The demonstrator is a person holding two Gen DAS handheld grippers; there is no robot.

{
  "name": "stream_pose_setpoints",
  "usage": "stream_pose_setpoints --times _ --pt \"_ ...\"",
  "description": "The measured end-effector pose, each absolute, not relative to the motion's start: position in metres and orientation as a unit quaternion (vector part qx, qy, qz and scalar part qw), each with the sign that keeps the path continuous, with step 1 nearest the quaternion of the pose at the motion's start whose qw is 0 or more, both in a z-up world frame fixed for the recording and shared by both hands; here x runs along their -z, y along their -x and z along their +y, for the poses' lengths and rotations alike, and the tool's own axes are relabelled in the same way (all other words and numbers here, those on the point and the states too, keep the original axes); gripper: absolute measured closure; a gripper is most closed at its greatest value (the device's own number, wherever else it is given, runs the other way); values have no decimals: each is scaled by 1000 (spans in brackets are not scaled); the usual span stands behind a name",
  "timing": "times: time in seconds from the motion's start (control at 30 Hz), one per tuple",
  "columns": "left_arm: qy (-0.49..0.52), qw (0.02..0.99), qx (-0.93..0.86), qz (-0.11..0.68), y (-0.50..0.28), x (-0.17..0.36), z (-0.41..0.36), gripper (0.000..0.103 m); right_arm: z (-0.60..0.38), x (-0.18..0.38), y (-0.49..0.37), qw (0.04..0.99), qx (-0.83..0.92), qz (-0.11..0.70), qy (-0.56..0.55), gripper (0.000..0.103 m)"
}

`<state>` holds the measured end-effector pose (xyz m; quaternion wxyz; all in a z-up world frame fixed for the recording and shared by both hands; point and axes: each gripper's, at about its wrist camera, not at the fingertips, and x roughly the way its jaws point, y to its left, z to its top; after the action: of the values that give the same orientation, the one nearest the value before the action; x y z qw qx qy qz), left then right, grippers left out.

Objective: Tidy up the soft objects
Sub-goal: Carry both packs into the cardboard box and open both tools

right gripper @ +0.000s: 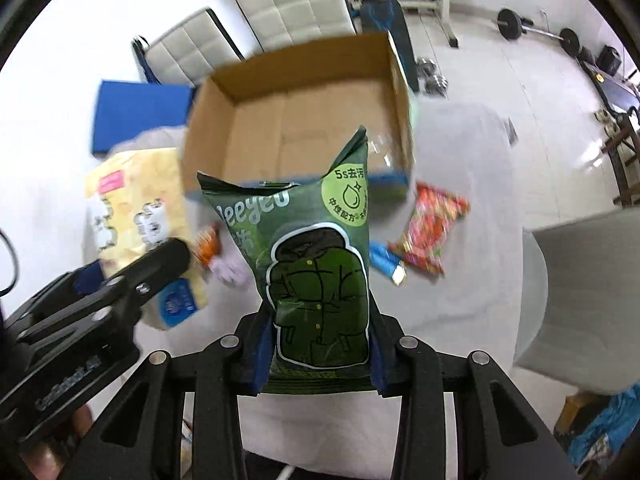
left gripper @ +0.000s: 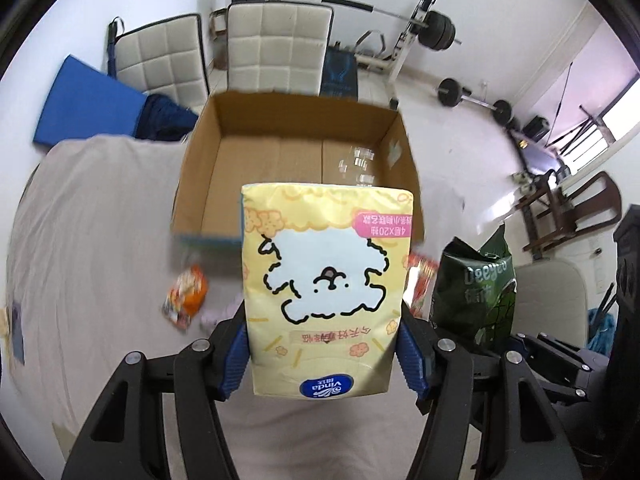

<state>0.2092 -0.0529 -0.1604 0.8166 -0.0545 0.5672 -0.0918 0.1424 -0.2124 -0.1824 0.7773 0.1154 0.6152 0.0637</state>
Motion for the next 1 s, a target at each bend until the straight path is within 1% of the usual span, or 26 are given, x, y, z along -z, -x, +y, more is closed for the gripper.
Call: stream_pose_setpoints --times 0.13,0.27,0.4,0.47,0.63,0.8,1.0 --pt "63 813 107 569 -260 160 -45 43 -212 160 -186 794 -46 595 -118 63" --pt "75 791 121 596 -324 180 -35 43 -206 167 -241 794 -28 596 -120 63" --pt "87 758 137 631 -381 216 -36 43 -203 207 -307 785 -6 608 -115 63" --pt "92 746 138 645 -403 234 -38 43 -203 233 -339 775 1 621 -117 63" --pt "91 716 148 676 -448 280 -47 43 -203 278 -396 761 18 640 -104 63" --pt "95 694 158 696 -474 304 -60 43 -201 314 -437 749 28 656 -92 63" --pt "94 679 163 709 -490 321 -67 42 -200 346 -465 737 33 670 -83 63"
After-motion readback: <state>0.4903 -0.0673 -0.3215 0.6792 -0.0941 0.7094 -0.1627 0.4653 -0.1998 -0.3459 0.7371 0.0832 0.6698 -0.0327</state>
